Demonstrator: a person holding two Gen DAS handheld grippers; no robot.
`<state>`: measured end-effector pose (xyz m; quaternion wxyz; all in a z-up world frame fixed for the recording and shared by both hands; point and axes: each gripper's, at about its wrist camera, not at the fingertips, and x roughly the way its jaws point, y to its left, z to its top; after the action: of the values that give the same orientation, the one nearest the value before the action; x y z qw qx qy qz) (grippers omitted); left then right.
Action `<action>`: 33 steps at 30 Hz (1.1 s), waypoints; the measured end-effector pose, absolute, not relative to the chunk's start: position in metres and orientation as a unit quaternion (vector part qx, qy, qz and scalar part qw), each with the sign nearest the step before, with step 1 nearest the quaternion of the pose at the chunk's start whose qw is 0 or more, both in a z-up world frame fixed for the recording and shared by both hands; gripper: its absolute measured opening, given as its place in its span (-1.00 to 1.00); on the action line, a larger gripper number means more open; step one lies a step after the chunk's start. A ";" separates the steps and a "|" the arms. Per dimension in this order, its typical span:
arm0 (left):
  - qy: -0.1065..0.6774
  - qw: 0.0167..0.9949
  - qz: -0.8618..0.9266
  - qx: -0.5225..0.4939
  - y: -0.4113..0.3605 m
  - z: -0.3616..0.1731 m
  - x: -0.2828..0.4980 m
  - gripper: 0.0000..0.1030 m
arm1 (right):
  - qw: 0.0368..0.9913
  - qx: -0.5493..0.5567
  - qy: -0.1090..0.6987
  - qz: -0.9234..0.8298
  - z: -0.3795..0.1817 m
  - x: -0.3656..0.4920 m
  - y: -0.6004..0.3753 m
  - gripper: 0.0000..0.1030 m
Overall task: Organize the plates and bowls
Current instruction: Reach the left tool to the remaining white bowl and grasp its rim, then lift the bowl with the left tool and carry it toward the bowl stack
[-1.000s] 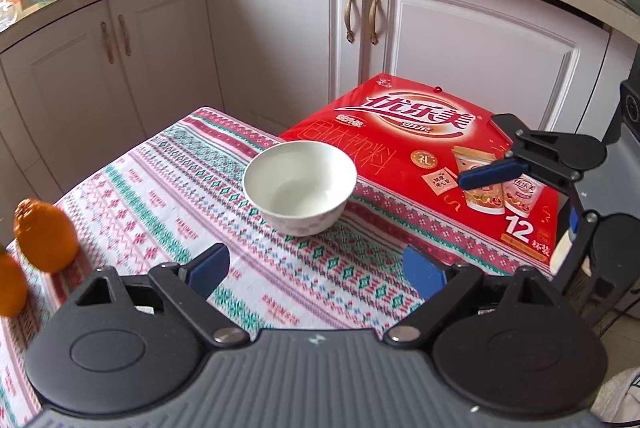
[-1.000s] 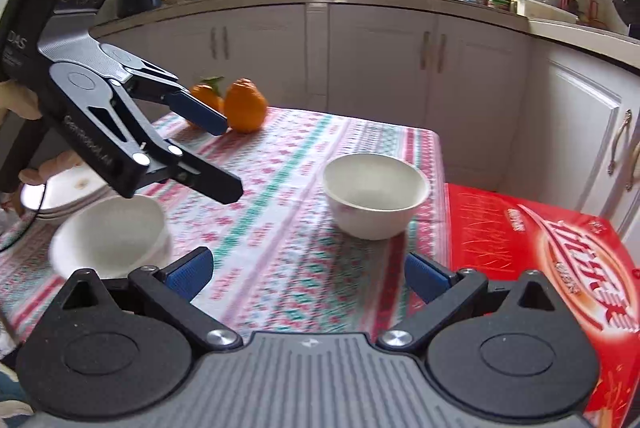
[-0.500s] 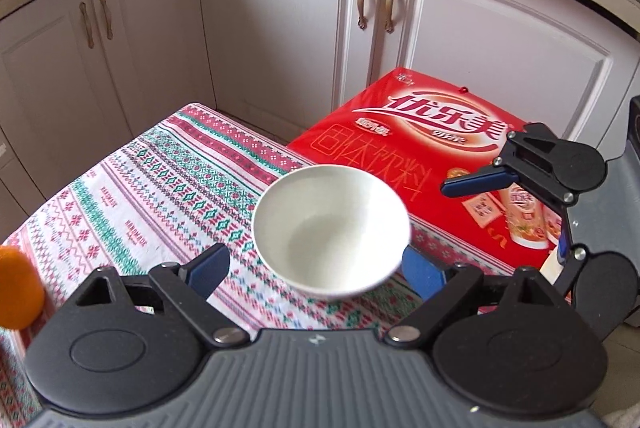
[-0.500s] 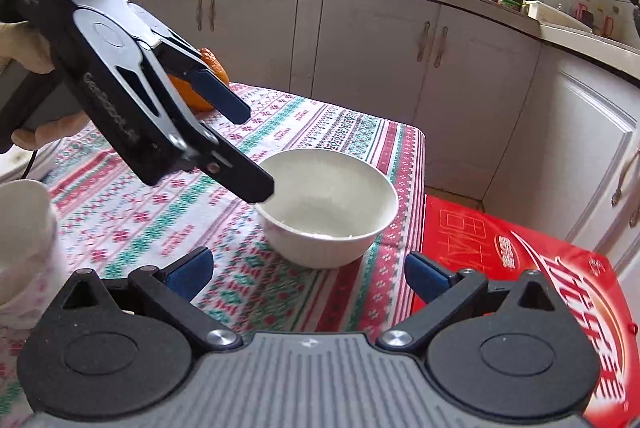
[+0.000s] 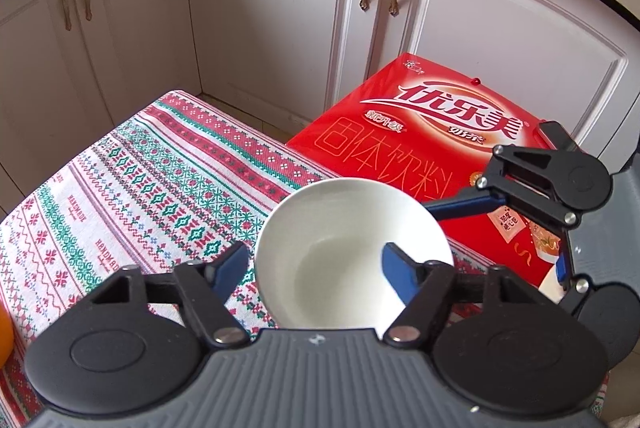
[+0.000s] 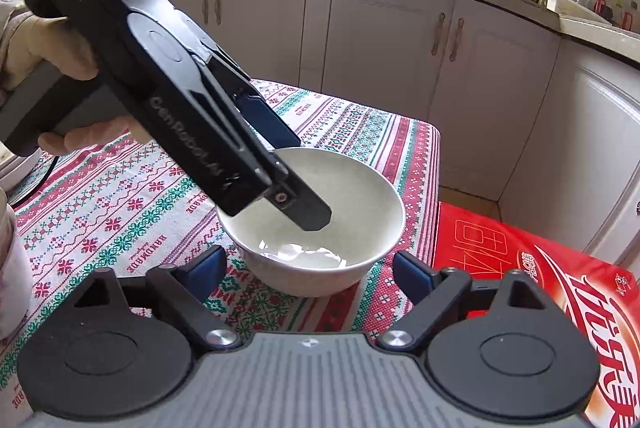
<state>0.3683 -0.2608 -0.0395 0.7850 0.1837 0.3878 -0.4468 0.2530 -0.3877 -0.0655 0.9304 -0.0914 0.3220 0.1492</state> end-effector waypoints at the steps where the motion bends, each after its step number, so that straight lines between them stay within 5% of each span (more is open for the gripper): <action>1: 0.388 0.785 -0.447 0.184 -0.262 -0.040 0.369 0.33 | 0.930 -0.091 0.323 0.149 -0.066 0.253 -0.388 0.71; 33: 0.406 0.769 -0.463 0.171 -0.254 -0.032 0.359 0.17 | 0.926 -0.069 0.335 0.160 -0.056 0.240 -0.385 0.60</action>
<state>0.3586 -0.2536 -0.0324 0.7688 0.1715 0.4064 -0.4631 0.2396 -0.3850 -0.0559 0.9261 -0.0692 0.3346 0.1601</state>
